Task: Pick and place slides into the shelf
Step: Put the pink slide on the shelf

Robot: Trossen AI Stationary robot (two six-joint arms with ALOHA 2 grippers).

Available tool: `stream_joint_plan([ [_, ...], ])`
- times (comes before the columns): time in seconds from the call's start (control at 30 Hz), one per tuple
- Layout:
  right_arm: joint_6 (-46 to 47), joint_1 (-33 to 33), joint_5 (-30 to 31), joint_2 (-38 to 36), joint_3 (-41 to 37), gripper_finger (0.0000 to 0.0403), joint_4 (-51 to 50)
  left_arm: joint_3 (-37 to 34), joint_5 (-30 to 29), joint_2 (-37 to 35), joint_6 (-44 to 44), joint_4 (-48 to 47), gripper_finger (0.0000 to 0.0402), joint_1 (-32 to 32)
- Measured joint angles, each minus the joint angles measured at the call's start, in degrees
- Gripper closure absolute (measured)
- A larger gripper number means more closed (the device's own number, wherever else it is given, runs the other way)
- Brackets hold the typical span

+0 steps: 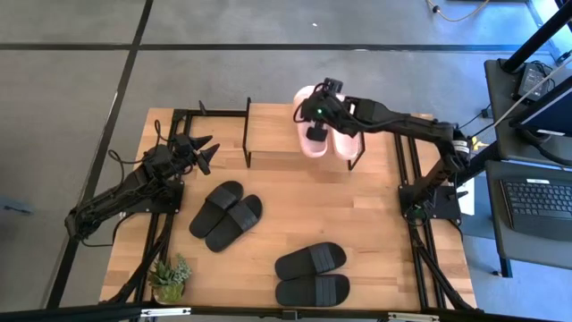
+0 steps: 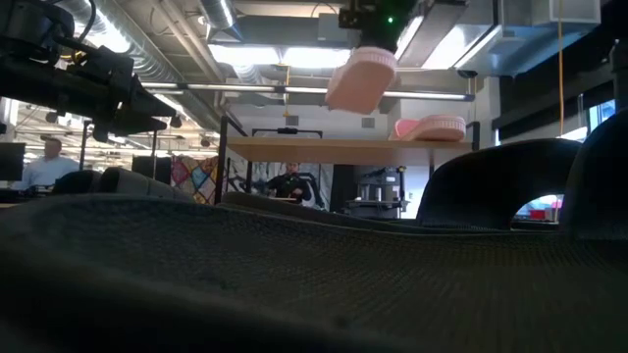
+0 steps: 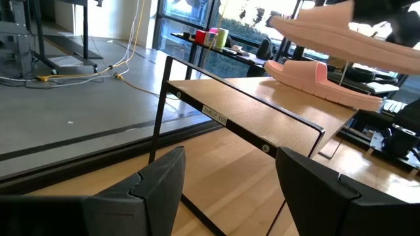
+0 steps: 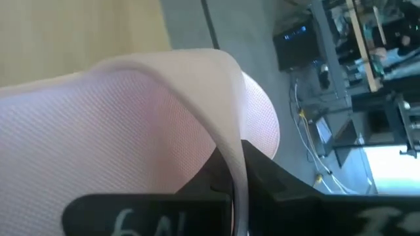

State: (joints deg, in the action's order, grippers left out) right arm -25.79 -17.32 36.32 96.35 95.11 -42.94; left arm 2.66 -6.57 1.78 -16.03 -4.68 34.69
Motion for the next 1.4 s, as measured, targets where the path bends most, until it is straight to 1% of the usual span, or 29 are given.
stream_joint_plan([
  [0.13, 0.1, -1.82, 0.11, 0.83, -0.02, 0.0391, -0.72, -0.01, 0.01, 0.0, 0.0, 0.0, 0.0172, 0.0],
  [0.47, -0.03, -3.28, -0.17, 4.99, -0.22, 0.0391, -0.48, 0.0, 0.0, 0.0, -0.31, 0.01, 0.0172, 0.0],
  [0.57, -0.41, -3.98, 0.0, 4.73, -2.54, 0.0391, 1.77, 0.0, 0.0, 0.0, -0.31, 0.01, 0.0172, 0.01],
  [0.73, -3.11, -4.26, 0.07, 2.91, -9.36, 0.0391, 8.1, -0.01, 0.01, 0.0, -0.31, 0.01, 0.0172, 0.0],
  [0.9, -4.58, -4.2, -0.02, 2.65, -12.55, 0.0391, 12.02, 0.0, 0.02, 0.02, -0.31, 0.01, 0.0172, -0.01],
  [1.1, -4.73, -4.22, 0.18, 2.65, -12.91, 0.0391, 10.62, 0.0, 0.0, 0.02, -0.31, 0.01, 0.0172, -0.01],
  [1.23, -4.73, -4.3, 1.91, 2.63, -12.91, 0.0391, 10.24, 0.0, 0.0, 0.02, -0.31, 0.01, 0.0172, -0.02],
  [1.4, -3.4, -4.55, 2.18, 2.57, -12.89, 0.0391, 8.27, 0.0, 0.0, 0.02, -0.31, 0.01, 0.0172, 0.0],
])
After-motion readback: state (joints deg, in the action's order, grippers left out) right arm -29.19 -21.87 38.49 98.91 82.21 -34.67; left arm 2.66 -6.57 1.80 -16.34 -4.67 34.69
